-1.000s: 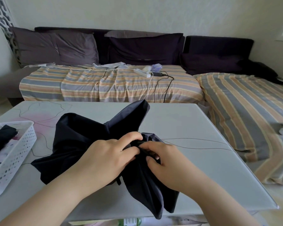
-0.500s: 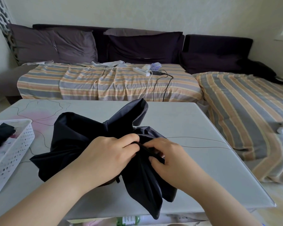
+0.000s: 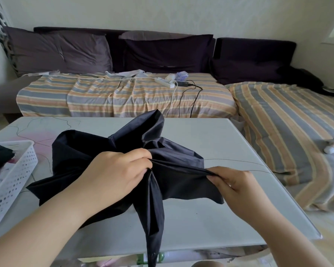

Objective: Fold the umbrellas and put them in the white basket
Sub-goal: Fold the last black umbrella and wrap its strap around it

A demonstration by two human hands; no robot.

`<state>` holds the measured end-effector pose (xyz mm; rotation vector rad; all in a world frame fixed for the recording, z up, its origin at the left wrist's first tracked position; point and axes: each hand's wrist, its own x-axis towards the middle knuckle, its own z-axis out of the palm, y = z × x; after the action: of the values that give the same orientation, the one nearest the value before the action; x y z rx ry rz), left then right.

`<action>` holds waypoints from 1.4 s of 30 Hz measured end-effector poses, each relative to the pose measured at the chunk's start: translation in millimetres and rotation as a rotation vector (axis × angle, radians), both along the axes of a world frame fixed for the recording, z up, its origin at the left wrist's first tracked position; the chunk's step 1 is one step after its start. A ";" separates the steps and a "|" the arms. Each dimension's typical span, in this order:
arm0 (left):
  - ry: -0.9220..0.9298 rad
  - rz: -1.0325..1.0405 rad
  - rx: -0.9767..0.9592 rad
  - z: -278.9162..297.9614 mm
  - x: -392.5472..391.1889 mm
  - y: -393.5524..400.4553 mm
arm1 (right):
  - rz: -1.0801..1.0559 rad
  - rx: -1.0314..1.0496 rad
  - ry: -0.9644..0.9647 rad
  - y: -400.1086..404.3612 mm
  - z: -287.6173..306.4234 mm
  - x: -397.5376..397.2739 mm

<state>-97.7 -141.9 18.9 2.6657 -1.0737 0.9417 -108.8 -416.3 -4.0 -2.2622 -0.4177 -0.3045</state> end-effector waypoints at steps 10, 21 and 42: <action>-0.008 -0.025 0.017 -0.5 2.4 0.0 | 0.055 -0.047 0.203 31.0 -13.0 -11.6; 0.064 0.089 -0.076 -3.4 -4.5 -3.6 | 0.327 -0.102 -0.153 81.6 -40.7 -35.8; 0.229 0.093 -0.172 -2.0 -4.8 11.8 | 0.057 0.170 -0.257 88.0 -20.1 -10.8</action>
<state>-102.5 -130.1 16.8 2.6206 -0.7901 0.6856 -119.6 -328.3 -24.1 -2.0476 -0.5670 -0.5830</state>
